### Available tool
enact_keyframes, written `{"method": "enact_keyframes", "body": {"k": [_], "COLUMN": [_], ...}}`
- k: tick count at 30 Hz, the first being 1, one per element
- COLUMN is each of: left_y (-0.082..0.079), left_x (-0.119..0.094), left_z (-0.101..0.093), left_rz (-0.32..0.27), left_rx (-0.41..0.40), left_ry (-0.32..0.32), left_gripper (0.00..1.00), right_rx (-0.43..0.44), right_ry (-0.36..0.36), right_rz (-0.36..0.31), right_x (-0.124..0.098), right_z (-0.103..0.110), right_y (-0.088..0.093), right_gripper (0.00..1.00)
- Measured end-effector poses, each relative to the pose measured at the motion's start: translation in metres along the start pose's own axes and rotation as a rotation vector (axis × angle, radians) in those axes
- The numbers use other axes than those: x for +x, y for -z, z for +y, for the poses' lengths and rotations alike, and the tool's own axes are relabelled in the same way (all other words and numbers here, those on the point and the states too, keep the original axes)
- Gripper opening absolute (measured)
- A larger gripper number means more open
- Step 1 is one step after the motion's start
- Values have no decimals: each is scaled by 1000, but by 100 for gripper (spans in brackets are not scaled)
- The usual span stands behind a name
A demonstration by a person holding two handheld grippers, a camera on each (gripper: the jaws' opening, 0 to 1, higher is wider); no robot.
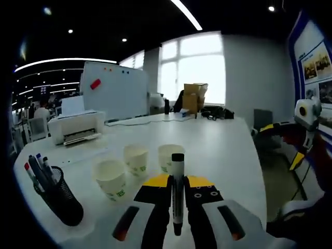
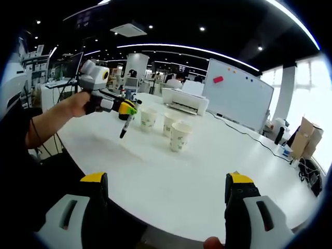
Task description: Place the scattered laser pointers and whiteboard markers into the pen holder and stack the scattered paper cups together
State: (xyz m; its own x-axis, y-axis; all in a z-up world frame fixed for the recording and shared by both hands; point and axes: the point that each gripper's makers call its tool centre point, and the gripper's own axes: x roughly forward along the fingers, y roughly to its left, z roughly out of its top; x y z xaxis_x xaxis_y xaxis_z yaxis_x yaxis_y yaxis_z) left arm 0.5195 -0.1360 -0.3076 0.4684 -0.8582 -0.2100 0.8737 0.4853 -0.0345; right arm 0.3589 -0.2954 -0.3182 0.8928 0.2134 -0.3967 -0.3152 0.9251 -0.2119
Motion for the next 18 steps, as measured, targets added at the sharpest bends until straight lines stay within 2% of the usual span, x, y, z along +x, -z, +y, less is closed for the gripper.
{"method": "enact_keyframes", "body": {"k": [18], "left_y": [-9], "left_x": [-18], "left_z": [8], "left_rz": [-31], "left_rx": [12], "left_ry": [-27], "left_gripper": [15], "right_rx": [7], "right_ry": [-8], "right_rz": [-1], "right_x": [3], "right_z": [1], "right_y": [1], "right_gripper": [88]}}
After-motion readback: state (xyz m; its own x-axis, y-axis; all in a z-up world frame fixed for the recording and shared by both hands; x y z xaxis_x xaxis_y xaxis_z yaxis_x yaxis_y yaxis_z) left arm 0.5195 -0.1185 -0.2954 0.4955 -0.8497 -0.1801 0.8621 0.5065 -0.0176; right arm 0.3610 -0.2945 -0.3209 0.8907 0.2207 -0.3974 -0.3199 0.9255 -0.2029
